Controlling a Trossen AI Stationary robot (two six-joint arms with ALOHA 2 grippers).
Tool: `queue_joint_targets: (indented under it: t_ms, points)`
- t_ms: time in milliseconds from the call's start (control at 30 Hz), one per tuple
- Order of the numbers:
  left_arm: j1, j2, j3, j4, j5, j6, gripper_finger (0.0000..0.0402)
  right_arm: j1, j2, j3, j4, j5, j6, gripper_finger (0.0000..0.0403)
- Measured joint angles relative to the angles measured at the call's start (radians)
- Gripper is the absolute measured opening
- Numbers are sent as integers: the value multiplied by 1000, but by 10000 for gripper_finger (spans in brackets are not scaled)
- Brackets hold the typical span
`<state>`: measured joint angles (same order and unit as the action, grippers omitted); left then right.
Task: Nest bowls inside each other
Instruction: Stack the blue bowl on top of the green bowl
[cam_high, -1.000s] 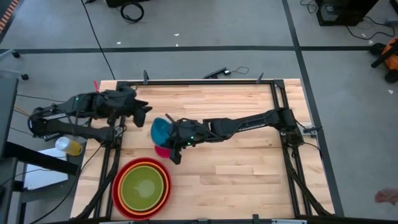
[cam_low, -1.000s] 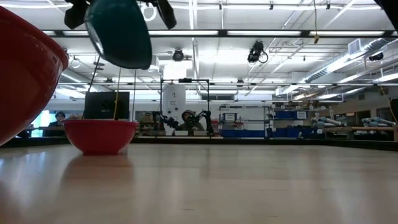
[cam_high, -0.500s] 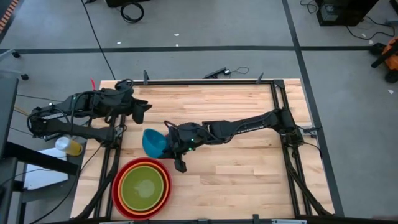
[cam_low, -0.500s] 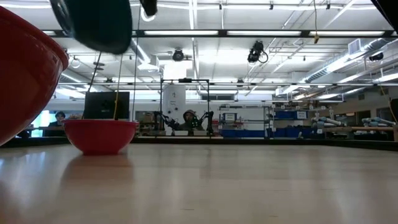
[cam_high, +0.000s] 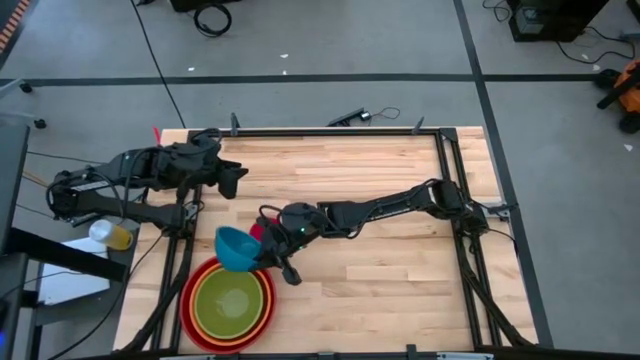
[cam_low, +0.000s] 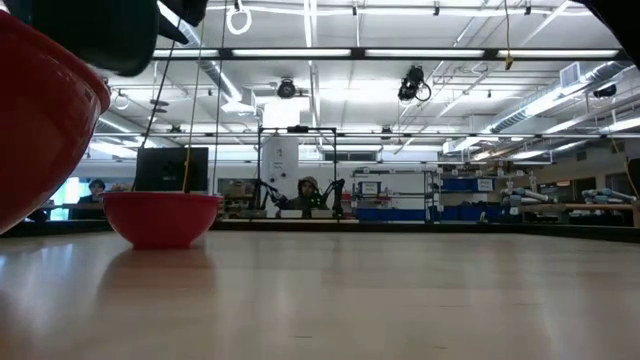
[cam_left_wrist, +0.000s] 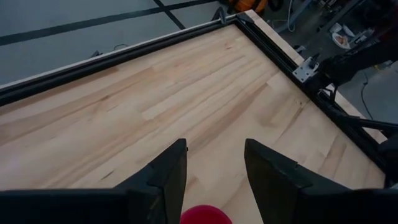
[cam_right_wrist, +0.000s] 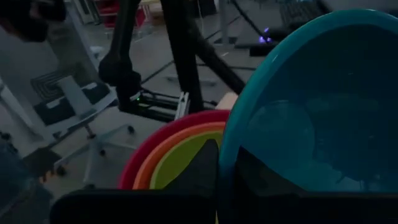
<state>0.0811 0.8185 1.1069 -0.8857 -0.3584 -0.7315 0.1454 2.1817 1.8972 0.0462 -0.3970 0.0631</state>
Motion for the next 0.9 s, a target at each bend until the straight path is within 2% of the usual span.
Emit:
queue_joint_targets:
  t_ms: [900]
  points:
    - [1,2,0,-8,-27,-20,162,-25,8,1,2,-32,-6,23]
